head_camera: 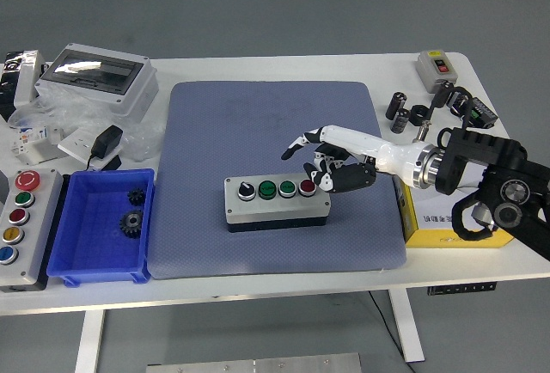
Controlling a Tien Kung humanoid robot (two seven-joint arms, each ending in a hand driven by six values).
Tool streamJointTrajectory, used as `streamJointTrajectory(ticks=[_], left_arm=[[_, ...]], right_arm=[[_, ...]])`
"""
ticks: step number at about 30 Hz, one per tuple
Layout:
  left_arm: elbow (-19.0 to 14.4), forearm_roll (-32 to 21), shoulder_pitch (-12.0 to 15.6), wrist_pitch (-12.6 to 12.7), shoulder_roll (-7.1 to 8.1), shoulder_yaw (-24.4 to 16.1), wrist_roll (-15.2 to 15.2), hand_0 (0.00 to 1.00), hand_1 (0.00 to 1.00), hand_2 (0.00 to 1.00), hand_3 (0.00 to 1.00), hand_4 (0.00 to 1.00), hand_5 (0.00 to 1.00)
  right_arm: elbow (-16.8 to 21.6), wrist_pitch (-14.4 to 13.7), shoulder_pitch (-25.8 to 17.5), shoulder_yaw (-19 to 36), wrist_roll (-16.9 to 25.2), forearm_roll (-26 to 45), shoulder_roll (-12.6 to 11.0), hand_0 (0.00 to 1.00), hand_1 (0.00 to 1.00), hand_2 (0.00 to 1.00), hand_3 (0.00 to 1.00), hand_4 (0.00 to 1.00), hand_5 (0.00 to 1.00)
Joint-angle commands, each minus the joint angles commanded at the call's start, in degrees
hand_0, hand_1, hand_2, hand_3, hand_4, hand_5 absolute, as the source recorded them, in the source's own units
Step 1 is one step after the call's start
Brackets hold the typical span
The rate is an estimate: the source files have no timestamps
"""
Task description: Pick up the button,place it on the desk,press the button,press the button
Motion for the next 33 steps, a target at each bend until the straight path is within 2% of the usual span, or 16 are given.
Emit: streamJointTrajectory(ticks=[5,6,7,9,12,13,16,17,18,24,25,30,31,33], left_arm=[[0.0,0.1,0.3,0.3,-0.51,0.1,0.3,0.627,0.623,0.563,0.62,0.756,0.216],[0.0,0.1,0.4,0.4,-0.57,0.1,0.3,0.627,0.623,0.563,0.62,0.756,0.216],[0.0,0.1,0.4,0.4,-0.62,0.1,0.3,0.627,0.623,0.562,0.619,0.759,0.222],[0.0,-0.1,0.5,0.7,-0.68,0.3,0.4,0.627,0.623,0.562,0.619,0.759,0.222],[0.0,-0.4,0.6,1.2,-0.73,0.7,0.6,0.627,0.623,0.562,0.619,0.759,0.222],[0.0,-0.5,0.6,1.3,-0.76,0.8,0.7,0.627,0.623,0.562,0.618,0.756,0.224],[0.0,-0.9,0.6,1.5,-0.87,1.3,1.1,0.627,0.623,0.562,0.618,0.756,0.224],[0.0,-1.0,0.6,1.6,-0.89,1.4,1.1,0.627,0.623,0.562,0.618,0.756,0.224],[0.0,-1.3,0.5,1.6,-0.88,1.7,1.2,0.626,0.623,0.561,0.617,0.752,0.23],[0.0,-2.2,0.5,1.8,-0.45,2.1,1.2,0.626,0.623,0.561,0.617,0.752,0.23],[0.0,-2.2,0.5,1.8,-0.34,2.1,1.2,0.627,0.623,0.562,0.618,0.745,0.234],[0.0,-2.4,0.6,1.8,-0.05,2.3,1.3,0.627,0.623,0.562,0.618,0.745,0.234],[0.0,-2.3,0.6,1.8,-0.03,2.4,1.4,0.626,0.623,0.562,0.616,0.736,0.239],[0.0,-2.2,0.6,1.8,-0.01,2.3,1.4,0.626,0.623,0.562,0.616,0.736,0.239]], right_arm=[[-6.1,-9.0,-6.1,6.4,6.6,-5.3,6.4,0.054,0.144,0.215,0.747,0.253,0.002],[-7.2,-10.8,-7.2,7.5,8.1,-4.8,7.6,0.054,0.144,0.215,0.747,0.253,0.002],[-8.2,-12.6,-8.3,8.7,9.7,-3.9,8.9,0.112,0.209,0.271,0.733,0.368,0.121],[-10.7,-16.4,-11.0,11.4,13.5,-1.4,11.7,0.112,0.209,0.271,0.733,0.368,0.121],[-12.1,-21.0,-14.2,12.9,18.1,1.8,15.0,0.112,0.209,0.271,0.733,0.368,0.121],[-12.3,-22.4,-15.3,13.0,19.6,2.9,15.9,0.449,0.499,0.579,0.701,0.675,0.35],[-13.0,-26.1,-18.1,13.2,23.7,4.6,17.4,0.449,0.499,0.579,0.701,0.675,0.35],[-13.1,-26.6,-18.6,13.2,24.5,4.7,17.6,0.449,0.499,0.579,0.701,0.675,0.35],[-13.2,-27.1,-19.3,13.2,25.4,4.8,17.7,0.673,0.682,0.701,0.73,0.822,0.536],[-13.9,-27.6,-20.7,13.0,26.5,4.8,17.7,0.673,0.682,0.701,0.73,0.822,0.536],[-14.0,-27.7,-20.7,12.9,26.5,4.9,17.7,0.801,0.774,0.796,0.81,0.896,0.666],[-14.3,-27.8,-20.6,13.0,26.7,5.7,17.6,0.801,0.774,0.796,0.81,0.896,0.666],[-14.3,-27.8,-20.6,13.1,26.8,5.9,17.6,0.909,0.871,0.898,0.9,0.998,0.876],[-14.4,-27.9,-20.7,13.2,26.8,6.2,17.6,0.909,0.871,0.898,0.9,0.998,0.876]])
